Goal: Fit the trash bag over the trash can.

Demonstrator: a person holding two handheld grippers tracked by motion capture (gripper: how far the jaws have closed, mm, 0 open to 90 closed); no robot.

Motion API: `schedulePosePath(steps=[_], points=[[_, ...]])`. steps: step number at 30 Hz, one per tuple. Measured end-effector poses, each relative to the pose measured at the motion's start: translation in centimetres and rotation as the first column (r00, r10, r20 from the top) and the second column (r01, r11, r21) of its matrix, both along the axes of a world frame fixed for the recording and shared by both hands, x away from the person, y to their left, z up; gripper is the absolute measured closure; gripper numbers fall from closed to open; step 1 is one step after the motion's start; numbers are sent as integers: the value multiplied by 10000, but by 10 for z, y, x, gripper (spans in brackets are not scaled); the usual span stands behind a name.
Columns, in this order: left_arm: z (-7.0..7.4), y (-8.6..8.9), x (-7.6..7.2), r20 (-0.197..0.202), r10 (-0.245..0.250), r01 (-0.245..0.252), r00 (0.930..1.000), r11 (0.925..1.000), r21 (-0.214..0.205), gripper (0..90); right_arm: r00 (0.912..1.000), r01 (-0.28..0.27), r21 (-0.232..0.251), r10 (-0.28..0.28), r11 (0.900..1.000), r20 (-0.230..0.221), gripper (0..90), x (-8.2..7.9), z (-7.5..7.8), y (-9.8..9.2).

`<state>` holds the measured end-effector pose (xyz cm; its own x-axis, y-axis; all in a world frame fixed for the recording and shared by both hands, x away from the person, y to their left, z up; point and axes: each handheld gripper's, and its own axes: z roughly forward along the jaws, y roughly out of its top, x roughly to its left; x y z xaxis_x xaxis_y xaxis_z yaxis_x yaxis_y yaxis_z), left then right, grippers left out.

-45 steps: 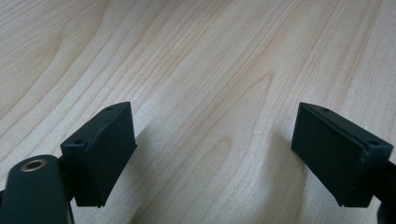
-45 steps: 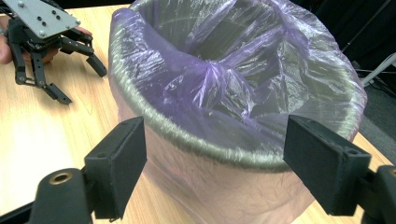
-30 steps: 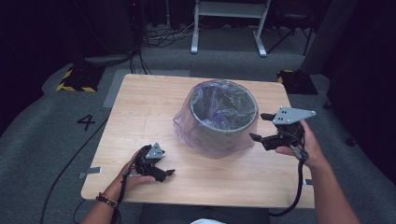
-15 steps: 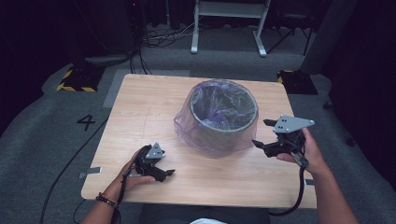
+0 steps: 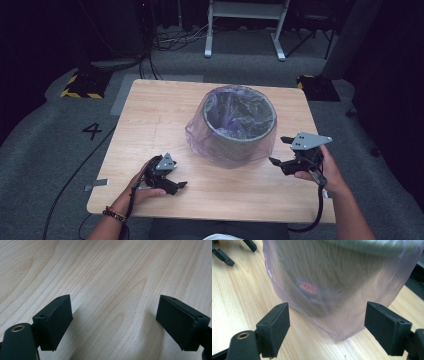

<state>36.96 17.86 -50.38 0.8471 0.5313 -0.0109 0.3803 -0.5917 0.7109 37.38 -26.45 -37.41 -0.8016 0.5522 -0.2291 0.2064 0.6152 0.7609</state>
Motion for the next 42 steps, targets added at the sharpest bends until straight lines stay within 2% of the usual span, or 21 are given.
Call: schedulePosePath(steps=[2, 3, 9, 15, 19, 25, 36, 42], points=[[0, 0, 0, -3, 0, 0, 10000, 10000, 1, 133, 10000, 14, 3, -14, 10000, -58, 205, 0, -2, -1], [0, 0, 0, -2, 2, -2, 10000, 10000, -2, 133, 9999, 53, -4, -53, 10000, -157, 205, 0, -8, -3], [0, 0, 0, 5, -1, 1, 10000, 10000, -4, 133, 9985, 217, 13, -216, 9998, -506, 205, 1, -23, -9], [0, 0, 0, -2, 1, -1, 10000, 10000, -1, 133, 9964, 377, -46, -380, 9993, -764, 205, 1, -33, -15], [0, 0, 0, -2, 2, -2, 10000, 10000, -2, 133, 9926, 525, -194, -543, 9984, -1089, 204, 2, -47, -21], [0, 0, 0, 1, 0, 0, 10000, 10000, -6, 133, 9876, 635, -376, -682, 9973, -1413, 205, 2, -59, -24], [0, 0, 0, 0, 4, -4, 10000, 10000, -2, 133, 9824, 843, -620, -934, 9945, -1616, 209, 0, -75, -31], [0, 0, 0, 0, 5, -5, 10000, 10000, -1, 133, 9754, 1040, -722, -1160, 9919, -1876, 206, -2, -89, -40]])
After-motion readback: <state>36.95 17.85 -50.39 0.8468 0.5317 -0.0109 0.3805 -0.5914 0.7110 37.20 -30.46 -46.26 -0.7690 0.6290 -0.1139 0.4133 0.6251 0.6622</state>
